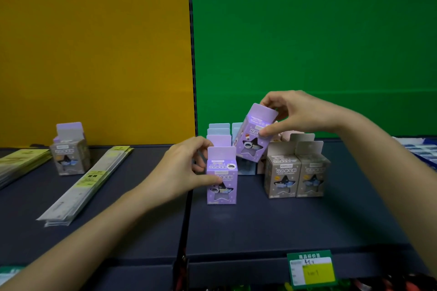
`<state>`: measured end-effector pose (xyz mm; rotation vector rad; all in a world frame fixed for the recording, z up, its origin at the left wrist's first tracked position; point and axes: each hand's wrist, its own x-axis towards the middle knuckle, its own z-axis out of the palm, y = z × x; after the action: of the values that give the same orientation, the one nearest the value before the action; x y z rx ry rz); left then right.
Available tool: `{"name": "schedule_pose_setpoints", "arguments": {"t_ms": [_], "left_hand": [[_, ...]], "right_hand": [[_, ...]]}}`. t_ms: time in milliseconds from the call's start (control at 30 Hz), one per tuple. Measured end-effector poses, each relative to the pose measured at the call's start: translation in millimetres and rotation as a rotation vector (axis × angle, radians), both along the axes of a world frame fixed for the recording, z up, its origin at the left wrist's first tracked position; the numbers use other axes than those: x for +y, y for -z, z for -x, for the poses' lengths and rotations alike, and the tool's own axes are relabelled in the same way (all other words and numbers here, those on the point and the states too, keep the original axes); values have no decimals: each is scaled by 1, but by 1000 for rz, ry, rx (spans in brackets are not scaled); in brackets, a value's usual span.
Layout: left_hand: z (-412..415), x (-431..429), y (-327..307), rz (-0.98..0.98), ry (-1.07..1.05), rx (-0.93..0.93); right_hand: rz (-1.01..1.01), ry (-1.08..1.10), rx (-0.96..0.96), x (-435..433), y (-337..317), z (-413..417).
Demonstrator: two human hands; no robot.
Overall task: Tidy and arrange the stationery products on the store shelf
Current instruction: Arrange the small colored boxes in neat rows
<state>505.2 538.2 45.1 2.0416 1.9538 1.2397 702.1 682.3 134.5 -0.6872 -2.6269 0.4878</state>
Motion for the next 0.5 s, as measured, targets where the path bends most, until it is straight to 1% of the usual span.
{"name": "schedule_pose_setpoints", "arguments": {"t_ms": [200, 367, 500], "left_hand": [[1, -1, 0, -16, -37, 51], [4, -3, 0, -61, -74, 99], [5, -4, 1, -82, -79, 133]], "right_hand": [[-47, 0, -90, -1, -8, 0], [-191, -10, -191, -2, 8, 21], [-205, -10, -221, -1, 20, 33]]}}
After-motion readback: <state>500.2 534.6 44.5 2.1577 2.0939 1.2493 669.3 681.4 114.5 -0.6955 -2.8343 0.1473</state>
